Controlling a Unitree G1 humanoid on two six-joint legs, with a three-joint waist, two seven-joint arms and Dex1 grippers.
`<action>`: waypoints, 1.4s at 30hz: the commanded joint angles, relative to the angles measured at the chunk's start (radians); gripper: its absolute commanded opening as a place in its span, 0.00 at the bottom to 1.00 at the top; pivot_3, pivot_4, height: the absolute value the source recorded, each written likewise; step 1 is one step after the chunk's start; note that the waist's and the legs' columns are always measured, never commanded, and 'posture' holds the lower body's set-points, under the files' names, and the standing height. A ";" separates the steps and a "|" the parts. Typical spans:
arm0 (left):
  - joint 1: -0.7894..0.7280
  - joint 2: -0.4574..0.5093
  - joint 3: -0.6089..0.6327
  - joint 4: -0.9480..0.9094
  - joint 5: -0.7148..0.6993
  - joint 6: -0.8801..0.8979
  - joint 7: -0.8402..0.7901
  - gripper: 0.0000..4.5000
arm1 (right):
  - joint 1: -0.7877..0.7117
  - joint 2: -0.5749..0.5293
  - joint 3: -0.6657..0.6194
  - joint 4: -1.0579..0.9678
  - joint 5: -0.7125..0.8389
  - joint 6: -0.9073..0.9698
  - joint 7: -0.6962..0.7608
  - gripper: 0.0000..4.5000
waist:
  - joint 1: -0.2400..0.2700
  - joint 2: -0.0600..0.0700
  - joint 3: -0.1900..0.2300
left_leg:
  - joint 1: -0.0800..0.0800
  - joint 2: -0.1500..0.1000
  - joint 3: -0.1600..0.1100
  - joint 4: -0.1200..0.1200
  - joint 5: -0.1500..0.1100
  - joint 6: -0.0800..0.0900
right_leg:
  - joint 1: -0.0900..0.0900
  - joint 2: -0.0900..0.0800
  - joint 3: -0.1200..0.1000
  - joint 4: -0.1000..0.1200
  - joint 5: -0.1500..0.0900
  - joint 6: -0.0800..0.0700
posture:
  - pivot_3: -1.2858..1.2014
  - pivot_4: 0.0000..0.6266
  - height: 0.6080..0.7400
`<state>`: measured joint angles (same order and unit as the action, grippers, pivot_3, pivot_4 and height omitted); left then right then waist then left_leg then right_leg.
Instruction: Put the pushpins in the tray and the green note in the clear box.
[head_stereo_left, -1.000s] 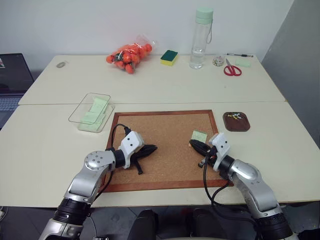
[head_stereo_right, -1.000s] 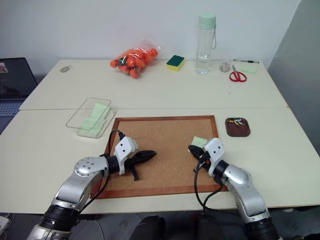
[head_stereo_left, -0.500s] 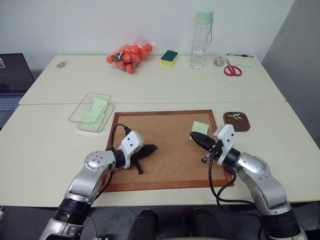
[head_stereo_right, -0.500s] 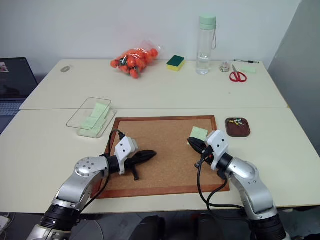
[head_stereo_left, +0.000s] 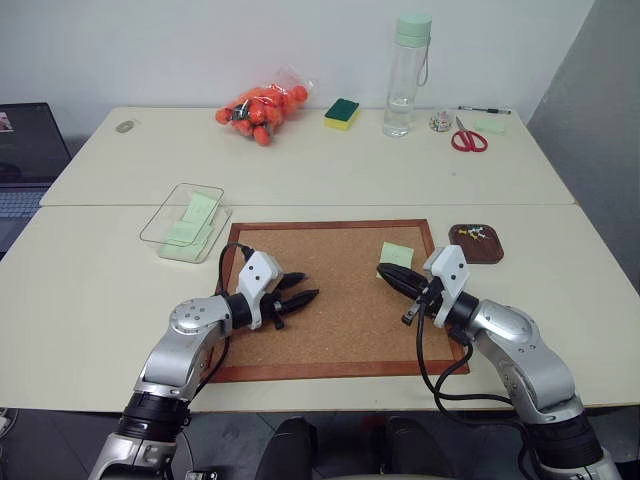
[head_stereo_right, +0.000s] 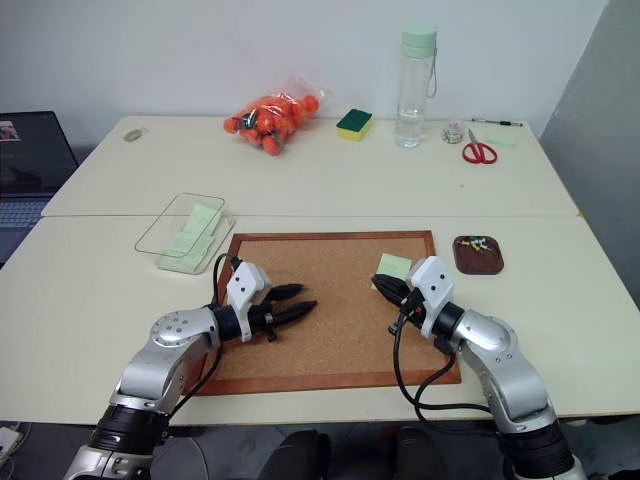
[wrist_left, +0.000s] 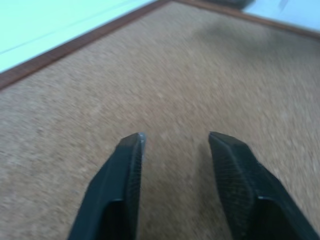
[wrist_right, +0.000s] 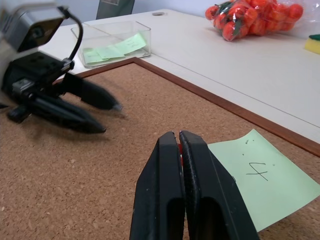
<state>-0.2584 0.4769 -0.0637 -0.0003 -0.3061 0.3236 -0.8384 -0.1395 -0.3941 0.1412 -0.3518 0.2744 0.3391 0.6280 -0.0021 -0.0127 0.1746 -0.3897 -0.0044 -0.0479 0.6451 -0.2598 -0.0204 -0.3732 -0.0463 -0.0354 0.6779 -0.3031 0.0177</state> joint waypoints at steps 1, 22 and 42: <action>-0.039 -0.016 0.041 -0.044 -0.054 0.062 0.020 0.68 | -0.014 -0.009 -0.002 -0.033 -0.005 -0.020 0.008 0.00 | 0.000 -0.001 0.001 | 0.000 0.000 0.000 0.000 0.000 0.000 | 0.000 0.000 0.000 0.000 0.000 0.000 | 0.52 0.24 1.00; -0.317 -0.322 0.296 -0.102 -0.508 0.840 0.501 1.00 | -0.086 -0.064 0.051 -0.041 -0.098 -0.146 0.074 0.00 | 0.001 -0.011 0.007 | -0.002 -0.001 -0.002 0.001 0.003 -0.005 | 0.000 0.000 -0.002 0.001 0.000 0.000 | 0.52 0.24 1.00; -0.436 -0.497 0.471 0.043 -0.681 1.100 0.737 0.91 | -0.134 -0.053 0.083 -0.058 -0.128 -0.150 0.086 0.00 | 0.002 -0.012 0.008 | -0.002 -0.001 -0.003 0.000 0.010 -0.017 | -0.001 0.000 -0.002 0.001 0.001 0.000 | 0.52 0.24 1.00</action>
<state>-0.6809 -0.0040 0.3969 0.0413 -0.9495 1.3971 -0.1172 -0.2550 -0.4518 0.2227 -0.3689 0.1410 0.2034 0.7100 -0.0005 -0.0245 0.1825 -0.3914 -0.0056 -0.0511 0.6456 -0.2500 -0.0375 -0.3737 -0.0464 -0.0374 0.6791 -0.3026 0.0180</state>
